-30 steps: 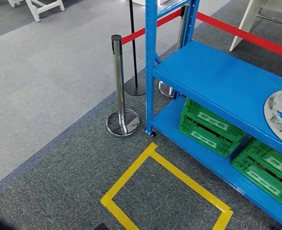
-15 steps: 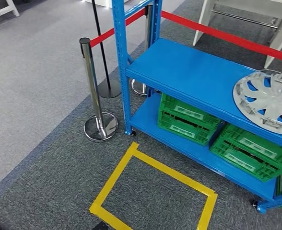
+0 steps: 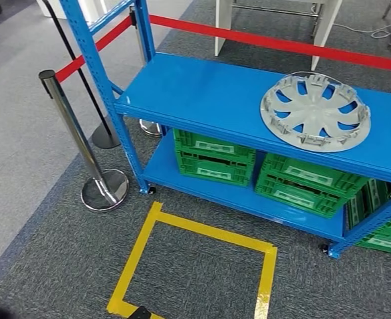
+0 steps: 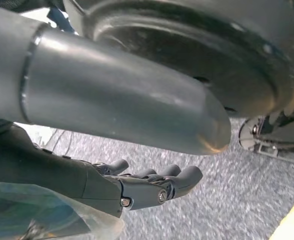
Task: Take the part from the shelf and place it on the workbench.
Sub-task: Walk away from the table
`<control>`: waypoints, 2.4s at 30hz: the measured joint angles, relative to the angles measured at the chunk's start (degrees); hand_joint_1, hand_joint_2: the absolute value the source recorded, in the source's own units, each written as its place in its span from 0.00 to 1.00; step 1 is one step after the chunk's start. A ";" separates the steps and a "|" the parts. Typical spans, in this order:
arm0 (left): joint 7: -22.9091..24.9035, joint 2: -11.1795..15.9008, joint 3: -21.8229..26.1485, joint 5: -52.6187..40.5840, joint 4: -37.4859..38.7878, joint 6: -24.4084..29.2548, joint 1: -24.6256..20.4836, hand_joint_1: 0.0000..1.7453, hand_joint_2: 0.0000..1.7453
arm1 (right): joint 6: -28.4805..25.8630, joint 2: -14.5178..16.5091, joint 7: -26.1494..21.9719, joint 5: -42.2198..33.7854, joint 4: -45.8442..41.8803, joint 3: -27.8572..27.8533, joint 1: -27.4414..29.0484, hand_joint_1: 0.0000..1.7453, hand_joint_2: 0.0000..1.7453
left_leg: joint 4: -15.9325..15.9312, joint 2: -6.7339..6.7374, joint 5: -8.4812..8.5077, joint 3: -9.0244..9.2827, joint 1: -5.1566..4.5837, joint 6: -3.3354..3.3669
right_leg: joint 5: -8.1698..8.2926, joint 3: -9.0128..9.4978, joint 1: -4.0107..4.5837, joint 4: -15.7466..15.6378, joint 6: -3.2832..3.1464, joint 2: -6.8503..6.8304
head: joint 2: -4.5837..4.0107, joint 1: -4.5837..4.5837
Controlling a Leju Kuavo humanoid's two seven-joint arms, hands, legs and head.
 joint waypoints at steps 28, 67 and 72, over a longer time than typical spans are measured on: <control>0.11 -0.07 0.32 -0.66 0.00 0.96 0.18 0.00 0.00 | 0.33 -0.31 0.06 0.62 0.17 -0.28 0.03 0.00 0.00 | -9.12 -0.40 5.66 2.24 -0.58 0.82 | -0.49 -0.51 -0.02 0.78 0.43 0.30 | 0.00 0.07; 0.12 -0.15 1.61 -0.37 0.01 1.28 0.64 0.00 0.00 | 0.97 -0.68 -1.78 2.03 0.23 -0.24 0.31 0.00 0.00 | -5.87 -0.74 9.33 -1.38 -1.50 2.46 | -4.33 3.80 0.67 0.34 -0.10 0.74 | -0.01 -0.34; -0.03 -0.12 1.64 -0.31 0.04 1.05 0.62 0.00 0.00 | 0.96 -0.61 -1.80 2.17 0.31 -0.22 0.04 0.00 0.00 | -12.03 -0.95 8.81 2.03 -1.89 3.86 | -4.44 5.35 0.57 0.32 1.47 0.52 | -0.02 -0.67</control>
